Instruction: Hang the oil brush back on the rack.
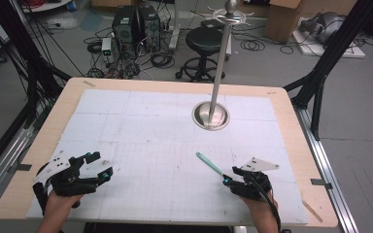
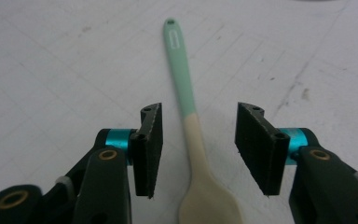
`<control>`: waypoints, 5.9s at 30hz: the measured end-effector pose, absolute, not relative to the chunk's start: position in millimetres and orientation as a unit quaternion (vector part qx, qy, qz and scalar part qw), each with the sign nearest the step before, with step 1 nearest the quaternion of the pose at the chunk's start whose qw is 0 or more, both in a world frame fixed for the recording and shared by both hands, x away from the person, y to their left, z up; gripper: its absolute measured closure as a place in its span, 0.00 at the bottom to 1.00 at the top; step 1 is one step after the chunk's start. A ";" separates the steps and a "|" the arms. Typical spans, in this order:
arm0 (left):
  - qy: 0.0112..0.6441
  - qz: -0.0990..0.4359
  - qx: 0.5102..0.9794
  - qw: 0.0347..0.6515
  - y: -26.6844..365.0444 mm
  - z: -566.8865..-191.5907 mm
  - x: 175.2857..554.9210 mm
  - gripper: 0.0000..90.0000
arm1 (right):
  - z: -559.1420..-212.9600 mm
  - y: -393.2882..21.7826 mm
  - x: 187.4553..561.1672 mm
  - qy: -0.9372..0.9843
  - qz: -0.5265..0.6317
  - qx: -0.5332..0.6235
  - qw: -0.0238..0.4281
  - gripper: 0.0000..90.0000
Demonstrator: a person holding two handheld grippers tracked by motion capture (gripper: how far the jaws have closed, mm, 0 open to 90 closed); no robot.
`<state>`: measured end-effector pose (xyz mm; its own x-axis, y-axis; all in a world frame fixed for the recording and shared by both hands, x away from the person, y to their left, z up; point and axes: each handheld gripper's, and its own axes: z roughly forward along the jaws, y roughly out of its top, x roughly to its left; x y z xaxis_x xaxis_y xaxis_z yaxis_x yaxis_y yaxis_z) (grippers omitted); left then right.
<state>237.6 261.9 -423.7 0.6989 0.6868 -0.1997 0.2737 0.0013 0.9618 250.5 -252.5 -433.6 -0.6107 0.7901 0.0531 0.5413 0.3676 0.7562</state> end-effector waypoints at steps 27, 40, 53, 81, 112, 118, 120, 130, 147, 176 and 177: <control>0.345 0.168 0.697 0.606 259.1 -424.9 237.5 0.22 | -439.2 -244.2 265.6 0.834 0.358 0.398 0.137 0.92; 0.344 0.154 0.699 0.608 251.5 -422.3 236.7 0.23 | -421.7 -238.7 255.6 0.804 0.434 0.380 0.142 0.92; 0.354 0.095 0.664 0.652 218.6 -392.1 240.8 0.25 | -395.4 -195.6 244.9 0.788 0.512 0.315 0.131 0.92; 0.368 0.024 0.627 0.686 155.9 -357.6 260.9 0.30 | -361.5 -140.9 234.0 0.763 0.587 0.239 0.126 0.92; 0.347 -0.056 0.611 0.709 151.8 -358.0 267.9 0.89 | -366.2 -130.7 234.3 0.767 0.586 0.233 0.116 0.90; 0.329 -0.050 0.623 0.708 153.4 -356.9 266.6 0.92 | -368.2 -134.7 240.5 0.756 0.600 0.247 0.091 0.63; 0.317 -0.050 0.628 0.709 155.0 -356.3 266.0 0.92 | -367.3 -137.9 243.0 0.756 0.604 0.240 0.083 0.56; 0.244 -0.066 0.652 0.715 155.5 -347.6 259.7 0.92 | -364.2 -141.4 255.6 0.765 0.616 0.186 -0.019 0.55; 0.160 -0.074 0.687 0.705 152.7 -331.7 253.7 0.92 | -356.8 -123.2 254.2 0.776 0.616 0.105 -0.086 0.90; 0.285 0.110 0.685 0.662 225.2 -386.7 245.9 0.17 | -332.2 -169.6 291.5 0.702 0.666 0.243 0.063 0.93; 0.286 0.113 0.686 0.659 226.7 -389.6 245.4 0.17 | -329.4 -171.7 295.0 0.701 0.667 0.243 0.063 0.93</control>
